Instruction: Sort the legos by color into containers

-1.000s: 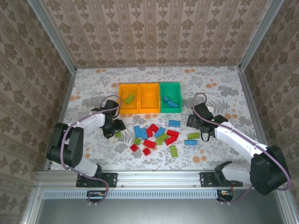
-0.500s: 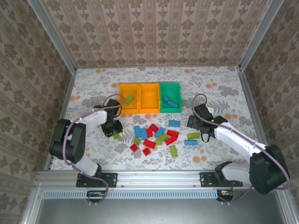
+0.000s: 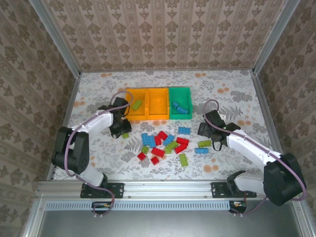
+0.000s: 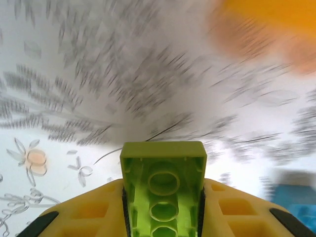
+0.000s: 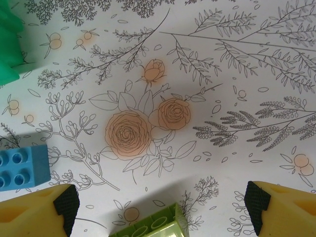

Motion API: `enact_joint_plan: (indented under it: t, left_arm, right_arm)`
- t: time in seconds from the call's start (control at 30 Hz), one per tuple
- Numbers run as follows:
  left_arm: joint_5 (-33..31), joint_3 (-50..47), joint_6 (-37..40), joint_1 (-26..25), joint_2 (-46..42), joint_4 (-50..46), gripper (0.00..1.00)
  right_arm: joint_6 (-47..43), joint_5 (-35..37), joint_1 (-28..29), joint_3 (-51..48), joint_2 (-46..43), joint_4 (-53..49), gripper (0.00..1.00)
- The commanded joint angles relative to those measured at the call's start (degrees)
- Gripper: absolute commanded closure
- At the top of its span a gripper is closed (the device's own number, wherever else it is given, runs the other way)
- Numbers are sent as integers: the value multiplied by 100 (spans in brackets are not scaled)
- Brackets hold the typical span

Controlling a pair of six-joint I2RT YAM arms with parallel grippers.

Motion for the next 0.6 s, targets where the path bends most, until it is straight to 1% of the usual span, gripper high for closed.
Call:
enact_joint_plan:
  t: [0.0,0.1,0.2,0.33,0.4,0.57]
  left_arm:
    - [-75,726,368,-46,-197,43,67]
    - [-197,1307,639,-73,14,-27,66]
    - [-175,1732,944,-74,305,172,65]
    - [-4,2444,1360,-71,1095,288,65]
    - [-100,2792,1489,-73,1479,305,65]
    - [-212,3315,1629,-65,1993,369,64]
  right_arm:
    - [150,-210,3,-94,-60,-39,10]
    - [150,-294,46,-107,-109,-12,10]
    - [99,-400,109,-118,-144,6,10]
    - [55,-587,220,-207,-176,121,10]
    - [-26,-708,278,-224,-159,146,10]
    - [-149,-788,339,-126,56,-148,10]
